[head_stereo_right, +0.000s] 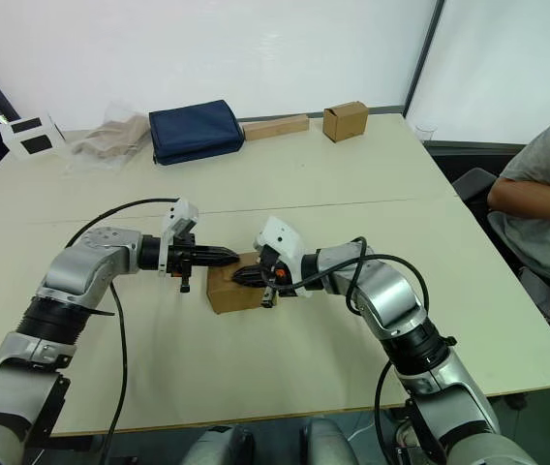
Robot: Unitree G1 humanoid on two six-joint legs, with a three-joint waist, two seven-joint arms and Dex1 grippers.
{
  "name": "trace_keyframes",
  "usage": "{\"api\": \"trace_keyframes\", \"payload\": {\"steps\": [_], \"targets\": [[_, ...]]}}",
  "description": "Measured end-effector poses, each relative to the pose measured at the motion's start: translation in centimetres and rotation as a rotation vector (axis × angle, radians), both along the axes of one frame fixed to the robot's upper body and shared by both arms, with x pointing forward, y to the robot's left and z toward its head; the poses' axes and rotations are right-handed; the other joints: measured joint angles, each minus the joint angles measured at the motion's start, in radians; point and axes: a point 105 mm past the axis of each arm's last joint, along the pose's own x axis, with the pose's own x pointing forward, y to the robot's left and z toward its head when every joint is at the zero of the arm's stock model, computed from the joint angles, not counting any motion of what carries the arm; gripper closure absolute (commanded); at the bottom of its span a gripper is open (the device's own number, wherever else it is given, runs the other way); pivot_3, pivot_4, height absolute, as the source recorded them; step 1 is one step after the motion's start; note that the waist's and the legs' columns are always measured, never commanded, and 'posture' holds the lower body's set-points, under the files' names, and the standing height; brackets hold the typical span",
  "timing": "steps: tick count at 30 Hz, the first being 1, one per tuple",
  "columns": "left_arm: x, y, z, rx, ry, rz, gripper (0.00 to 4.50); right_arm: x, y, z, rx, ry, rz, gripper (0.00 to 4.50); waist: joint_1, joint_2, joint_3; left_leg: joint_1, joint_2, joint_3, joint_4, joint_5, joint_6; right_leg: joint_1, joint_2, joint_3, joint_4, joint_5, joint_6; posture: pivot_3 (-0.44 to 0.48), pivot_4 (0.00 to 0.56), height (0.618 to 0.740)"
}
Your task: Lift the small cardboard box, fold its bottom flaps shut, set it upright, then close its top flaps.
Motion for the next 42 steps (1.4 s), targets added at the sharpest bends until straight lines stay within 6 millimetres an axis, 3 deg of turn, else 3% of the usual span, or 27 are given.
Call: {"api": "trace_keyframes", "payload": {"steps": [13,22,28,37,42], "targets": [[0.0,0.0,0.1,0.006,-0.003,-0.006,4.45,0.7,0.1,-1.0,-0.035,0.029,-0.069,4.5,0.0,0.0,0.0,0.0,0.0,0.0,0.0,0.0,0.0,0.0,0.0,0.0,0.0,0.0,0.0,0.0,0.15,0.74],[-0.1,-0.3,0.8,-0.02,-0.014,0.002,4.45,2.3,0.2,-0.8,-0.059,0.004,-0.104,4.5,0.001,0.0,0.0,0.0,0.0,0.0,0.0,0.0,0.0,0.0,0.0,0.0,0.0,0.0,0.0,0.0,0.15,0.74],[-0.5,0.2,0.2,0.023,-0.039,-0.005,4.45,2.1,-0.2,-0.8,-0.07,0.01,-0.089,4.5,0.002,0.0,0.0,0.0,0.0,0.0,0.0,0.0,0.0,0.0,0.0,0.0,0.0,0.0,0.0,0.0,0.15,0.74],[-0.8,0.4,-0.4,0.042,-0.04,-0.01,4.45,1.2,-1.7,3.0,0.059,-0.001,-0.09,4.5,0.003,0.0,0.0,0.0,0.0,0.0,0.0,0.0,0.0,0.0,0.0,0.0,0.0,0.0,0.0,0.0,0.15,0.74],[-0.9,0.4,0.0,0.016,-0.025,-0.003,4.45,1.6,-2.2,3.4,0.079,-0.005,-0.128,4.5,0.002,0.0,0.0,0.0,0.0,0.0,0.0,0.0,0.0,0.0,0.0,0.0,0.0,0.0,0.0,0.0,0.15,0.74]]}}
